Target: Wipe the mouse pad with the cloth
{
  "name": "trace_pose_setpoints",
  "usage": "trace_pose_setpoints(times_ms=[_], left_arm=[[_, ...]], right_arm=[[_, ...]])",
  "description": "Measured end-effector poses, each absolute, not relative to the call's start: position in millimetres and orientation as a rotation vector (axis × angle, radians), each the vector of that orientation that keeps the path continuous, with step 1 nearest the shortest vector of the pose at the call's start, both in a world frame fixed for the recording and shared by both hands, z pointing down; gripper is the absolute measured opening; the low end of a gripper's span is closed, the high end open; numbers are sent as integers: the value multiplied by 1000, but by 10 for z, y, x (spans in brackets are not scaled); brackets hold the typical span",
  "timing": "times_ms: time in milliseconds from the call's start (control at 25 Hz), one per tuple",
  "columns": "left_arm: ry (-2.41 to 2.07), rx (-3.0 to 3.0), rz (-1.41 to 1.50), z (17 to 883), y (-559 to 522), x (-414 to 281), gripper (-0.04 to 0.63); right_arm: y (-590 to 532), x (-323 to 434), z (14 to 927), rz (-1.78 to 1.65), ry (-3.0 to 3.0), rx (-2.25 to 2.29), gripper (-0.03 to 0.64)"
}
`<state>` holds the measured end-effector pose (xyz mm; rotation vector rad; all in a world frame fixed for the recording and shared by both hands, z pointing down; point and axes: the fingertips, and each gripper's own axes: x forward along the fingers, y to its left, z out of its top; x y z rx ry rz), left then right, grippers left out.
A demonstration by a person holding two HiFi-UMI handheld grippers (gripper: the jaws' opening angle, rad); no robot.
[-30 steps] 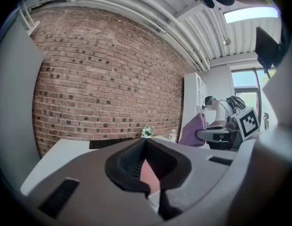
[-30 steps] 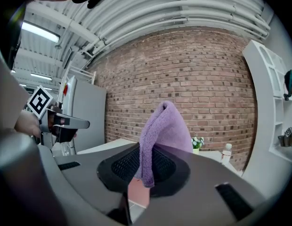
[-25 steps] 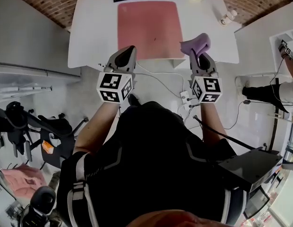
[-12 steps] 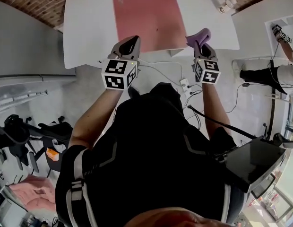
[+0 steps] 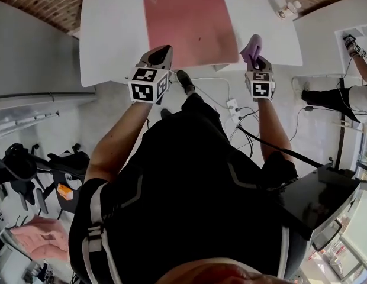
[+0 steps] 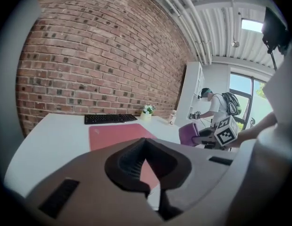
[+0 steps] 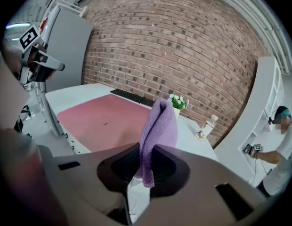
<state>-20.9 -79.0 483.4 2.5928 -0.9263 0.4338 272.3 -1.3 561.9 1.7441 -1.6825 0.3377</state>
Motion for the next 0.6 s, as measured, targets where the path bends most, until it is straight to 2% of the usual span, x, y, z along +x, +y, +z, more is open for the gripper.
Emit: trace_pose_setpoints(times_ms=[240,600], left_arm=[[-878,2528,453,5036,-915,-228,3],[-920,2510,517,5246,-1030,-295,3]], right_arm=[[-109,2920,5966,279,-1559,1597,58],[-200,2384,6572,365,-1621,1350,58]])
